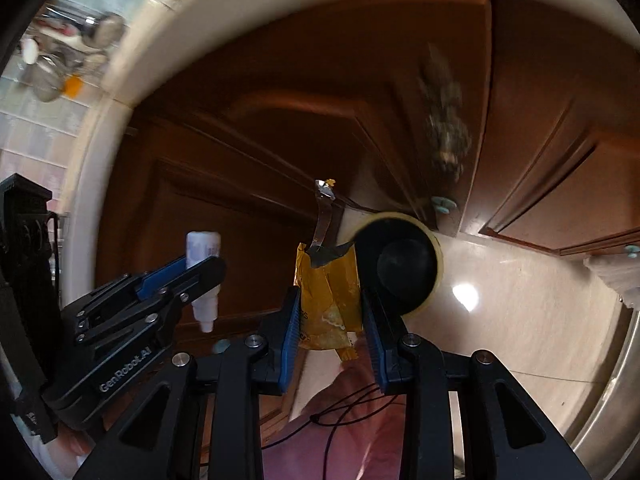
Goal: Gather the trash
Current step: 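Carry bottle and yellow wrapper down over the bin and open both tools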
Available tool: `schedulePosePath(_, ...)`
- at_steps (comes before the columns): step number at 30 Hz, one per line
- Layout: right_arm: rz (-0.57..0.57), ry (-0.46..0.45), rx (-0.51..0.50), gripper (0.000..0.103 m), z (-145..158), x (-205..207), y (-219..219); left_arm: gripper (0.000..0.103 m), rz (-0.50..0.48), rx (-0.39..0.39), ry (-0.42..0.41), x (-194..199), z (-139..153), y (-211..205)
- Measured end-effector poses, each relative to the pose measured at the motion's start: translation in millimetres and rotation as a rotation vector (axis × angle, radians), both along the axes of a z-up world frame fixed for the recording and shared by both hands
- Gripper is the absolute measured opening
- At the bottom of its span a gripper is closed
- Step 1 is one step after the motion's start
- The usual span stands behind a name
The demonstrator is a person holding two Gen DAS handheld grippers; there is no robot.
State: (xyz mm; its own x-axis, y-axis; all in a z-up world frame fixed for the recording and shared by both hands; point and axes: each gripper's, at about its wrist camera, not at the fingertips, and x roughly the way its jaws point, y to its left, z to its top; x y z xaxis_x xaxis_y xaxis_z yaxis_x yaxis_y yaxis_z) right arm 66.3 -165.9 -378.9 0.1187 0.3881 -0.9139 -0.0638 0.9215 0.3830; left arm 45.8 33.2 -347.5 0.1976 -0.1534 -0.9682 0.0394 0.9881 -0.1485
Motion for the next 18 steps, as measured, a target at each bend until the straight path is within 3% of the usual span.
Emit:
schedulePosePath(7, -0.039, 0.070, -0.002, 0.030, -121.5, 8.6, -1.1, 0.021, -0.008, 0.013, 0.053, 12.7, -107.1, 6.7)
schedulePosePath(13, -0.014, 0.097, -0.029, 0.036, -186.5, 20.2, 17.2, 0.024, -0.009, 0.014, 0.129, 12.2, -171.7, 5.6)
schedulePosePath(15, -0.012, 0.091, -0.051, 0.047, -198.4, 21.5, 23.6, 0.035, -0.014, 0.017, 0.154, 15.3, -185.1, 6.6)
schedulePosePath(18, -0.003, 0.096, -0.055, 0.049, -209.6, 22.7, 32.3, 0.049, -0.005, 0.035, 0.194, 21.9, -197.3, 11.1)
